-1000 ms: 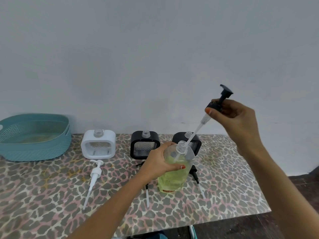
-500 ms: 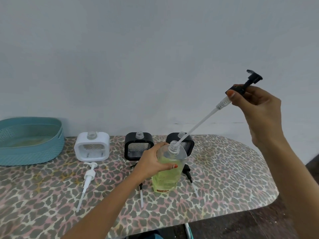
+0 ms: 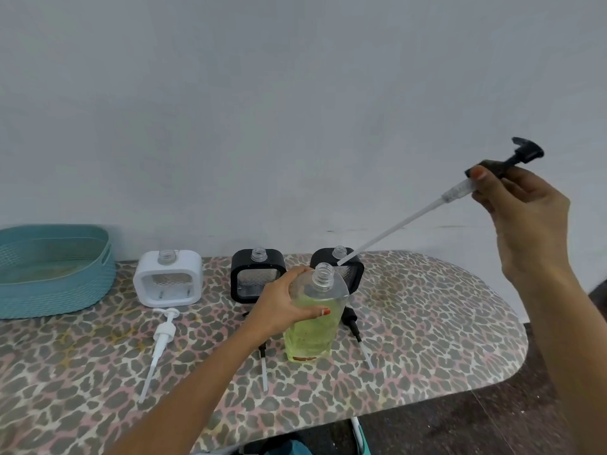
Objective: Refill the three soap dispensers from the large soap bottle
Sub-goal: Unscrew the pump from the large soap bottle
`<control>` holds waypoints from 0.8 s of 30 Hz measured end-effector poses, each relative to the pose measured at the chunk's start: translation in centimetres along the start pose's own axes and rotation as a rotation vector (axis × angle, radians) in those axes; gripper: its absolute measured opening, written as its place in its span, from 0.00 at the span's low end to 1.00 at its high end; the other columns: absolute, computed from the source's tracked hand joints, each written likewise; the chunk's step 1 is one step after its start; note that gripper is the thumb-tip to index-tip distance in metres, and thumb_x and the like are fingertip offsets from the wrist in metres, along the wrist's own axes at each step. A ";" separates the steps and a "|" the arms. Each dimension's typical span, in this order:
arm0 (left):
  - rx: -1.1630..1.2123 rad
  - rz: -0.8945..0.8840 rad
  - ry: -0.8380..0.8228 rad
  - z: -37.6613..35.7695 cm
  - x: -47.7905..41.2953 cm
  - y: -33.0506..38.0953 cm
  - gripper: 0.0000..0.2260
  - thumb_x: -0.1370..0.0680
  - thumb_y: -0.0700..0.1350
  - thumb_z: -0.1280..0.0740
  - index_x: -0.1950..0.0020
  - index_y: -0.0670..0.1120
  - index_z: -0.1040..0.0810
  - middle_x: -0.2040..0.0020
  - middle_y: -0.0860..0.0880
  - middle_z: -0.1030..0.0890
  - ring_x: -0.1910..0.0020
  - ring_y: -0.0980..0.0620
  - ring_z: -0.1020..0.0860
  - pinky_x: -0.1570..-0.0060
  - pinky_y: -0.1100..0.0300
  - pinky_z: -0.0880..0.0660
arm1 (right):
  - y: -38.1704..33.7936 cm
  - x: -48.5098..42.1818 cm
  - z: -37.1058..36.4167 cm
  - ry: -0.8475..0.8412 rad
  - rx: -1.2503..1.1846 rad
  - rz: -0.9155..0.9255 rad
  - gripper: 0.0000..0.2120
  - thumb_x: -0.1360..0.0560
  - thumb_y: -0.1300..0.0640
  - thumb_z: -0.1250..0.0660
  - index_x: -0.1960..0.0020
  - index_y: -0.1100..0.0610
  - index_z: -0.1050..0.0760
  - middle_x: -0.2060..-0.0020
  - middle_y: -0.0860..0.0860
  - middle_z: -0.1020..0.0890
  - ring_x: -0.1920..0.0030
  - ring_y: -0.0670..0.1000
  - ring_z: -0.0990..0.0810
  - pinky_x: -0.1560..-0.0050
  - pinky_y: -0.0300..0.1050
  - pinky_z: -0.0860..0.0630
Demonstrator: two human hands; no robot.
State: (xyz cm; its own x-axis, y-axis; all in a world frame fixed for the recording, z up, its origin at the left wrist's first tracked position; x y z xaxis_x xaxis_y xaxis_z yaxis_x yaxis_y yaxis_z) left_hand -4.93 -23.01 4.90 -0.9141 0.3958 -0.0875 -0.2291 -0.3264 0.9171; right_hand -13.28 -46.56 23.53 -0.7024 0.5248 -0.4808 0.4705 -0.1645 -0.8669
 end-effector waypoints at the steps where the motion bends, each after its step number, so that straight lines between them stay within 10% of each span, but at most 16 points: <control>1: 0.004 0.005 -0.002 0.0 0.0 0.1 0.35 0.39 0.51 0.22 0.35 0.53 0.32 0.41 0.54 0.23 0.42 0.55 0.24 0.37 0.55 0.28 | 0.3 -0.2 0.8 0.026 -0.007 -0.017 0.15 0.41 0.46 0.25 0.58 0.51 0.20 0.65 0.42 0.16 0.57 0.43 0.20 0.53 0.31 0.26; 6: -0.011 0.028 -0.013 0.1 0.1 0.3 0.41 0.44 0.58 0.23 0.34 0.55 0.34 0.37 0.52 0.25 0.39 0.52 0.26 0.36 0.51 0.29 | 3.5 -0.4 5.6 0.138 0.013 -0.143 0.21 0.45 0.44 0.26 0.56 0.52 0.21 0.67 0.41 0.16 0.58 0.41 0.20 0.55 0.29 0.25; 11: -0.003 0.014 -0.012 0.0 0.3 0.5 0.41 0.53 0.71 0.27 0.43 0.66 0.35 0.40 0.54 0.24 0.40 0.54 0.25 0.37 0.54 0.29 | 11.2 0.3 12.2 0.322 0.148 -0.405 0.16 0.28 0.57 0.31 0.42 0.62 0.24 0.50 0.55 0.19 0.58 0.45 0.22 0.61 0.26 0.23; 15: 0.010 -0.001 -0.009 0.0 0.3 0.9 0.39 0.53 0.68 0.25 0.45 0.65 0.33 0.47 0.60 0.24 0.47 0.60 0.23 0.40 0.58 0.28 | 17.1 2.0 15.9 0.411 0.253 -0.599 0.19 0.29 0.58 0.30 0.41 0.67 0.25 0.62 0.52 0.21 0.66 0.45 0.26 0.73 0.24 0.27; 20: 0.065 0.003 0.004 -0.2 0.4 1.3 0.35 0.53 0.66 0.24 0.50 0.67 0.34 0.51 0.65 0.25 0.55 0.69 0.23 0.47 0.68 0.25 | 22.1 3.6 17.7 0.463 0.362 -0.770 0.12 0.29 0.58 0.28 0.54 0.67 0.21 0.84 0.47 0.25 0.82 0.41 0.28 0.78 0.29 0.30; 24: 0.052 0.010 0.021 -0.1 0.3 1.2 0.40 0.59 0.72 0.28 0.50 0.69 0.34 0.50 0.65 0.25 0.56 0.72 0.23 0.59 0.79 0.28 | 23.8 4.8 17.6 0.468 0.489 -0.826 0.16 0.30 0.54 0.27 0.71 0.59 0.28 0.76 0.54 0.26 0.74 0.49 0.28 0.71 0.39 0.30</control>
State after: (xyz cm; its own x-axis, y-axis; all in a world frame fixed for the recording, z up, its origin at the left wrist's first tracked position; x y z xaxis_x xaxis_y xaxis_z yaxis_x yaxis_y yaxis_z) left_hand -5.53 -23.36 5.91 -0.9231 0.3747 -0.0861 -0.2030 -0.2849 0.9368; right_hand -14.83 -62.68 -1.68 -0.3820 0.8781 0.2880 -0.3957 0.1263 -0.9097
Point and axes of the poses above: each hand's wrist, its own x-axis away from the middle knuckle, its own z-axis out of the back of the hand, y = z × x, the point moved 2 cm from there along -x, towards the middle knuckle
